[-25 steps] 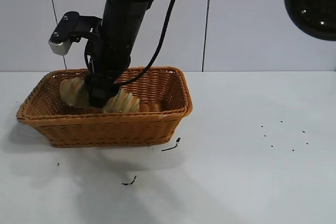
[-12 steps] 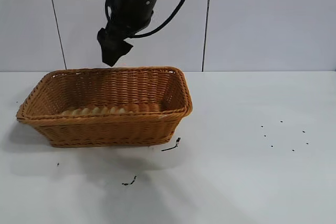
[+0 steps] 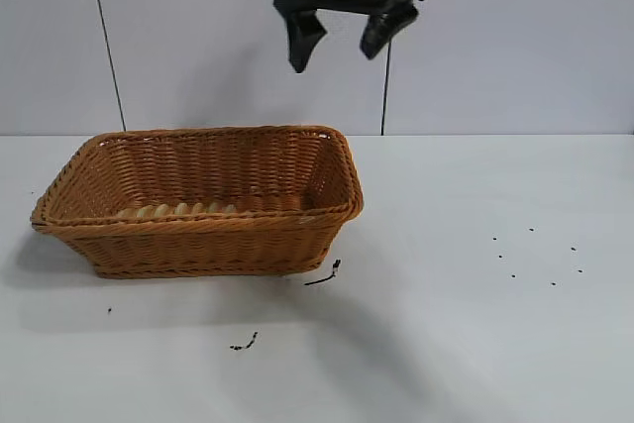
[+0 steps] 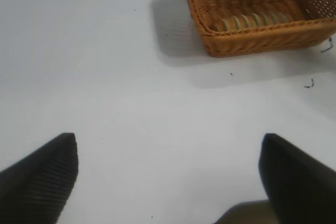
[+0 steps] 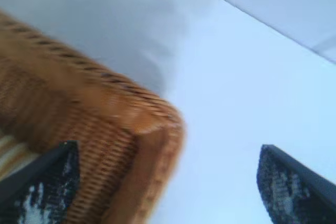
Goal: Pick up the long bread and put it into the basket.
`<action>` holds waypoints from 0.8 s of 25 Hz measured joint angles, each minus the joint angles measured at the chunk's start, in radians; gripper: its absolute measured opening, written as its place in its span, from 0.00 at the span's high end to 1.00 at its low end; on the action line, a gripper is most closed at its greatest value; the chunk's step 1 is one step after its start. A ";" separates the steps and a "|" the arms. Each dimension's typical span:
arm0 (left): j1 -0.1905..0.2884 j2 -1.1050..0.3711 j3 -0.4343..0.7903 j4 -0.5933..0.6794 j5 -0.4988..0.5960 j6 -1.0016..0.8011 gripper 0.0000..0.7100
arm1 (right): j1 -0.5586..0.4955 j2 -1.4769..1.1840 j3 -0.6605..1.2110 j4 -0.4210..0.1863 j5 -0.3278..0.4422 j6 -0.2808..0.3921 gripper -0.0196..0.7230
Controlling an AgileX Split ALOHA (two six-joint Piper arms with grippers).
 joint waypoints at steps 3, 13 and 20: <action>0.000 0.000 0.000 0.000 0.000 0.000 0.02 | -0.066 -0.008 0.000 0.000 0.033 0.000 0.13; 0.000 0.000 0.000 0.000 0.000 0.000 0.02 | -0.159 -0.046 0.001 0.006 0.064 0.000 0.13; 0.000 0.000 0.000 0.000 0.000 0.000 0.02 | -0.159 -0.202 0.160 0.018 0.064 0.000 0.13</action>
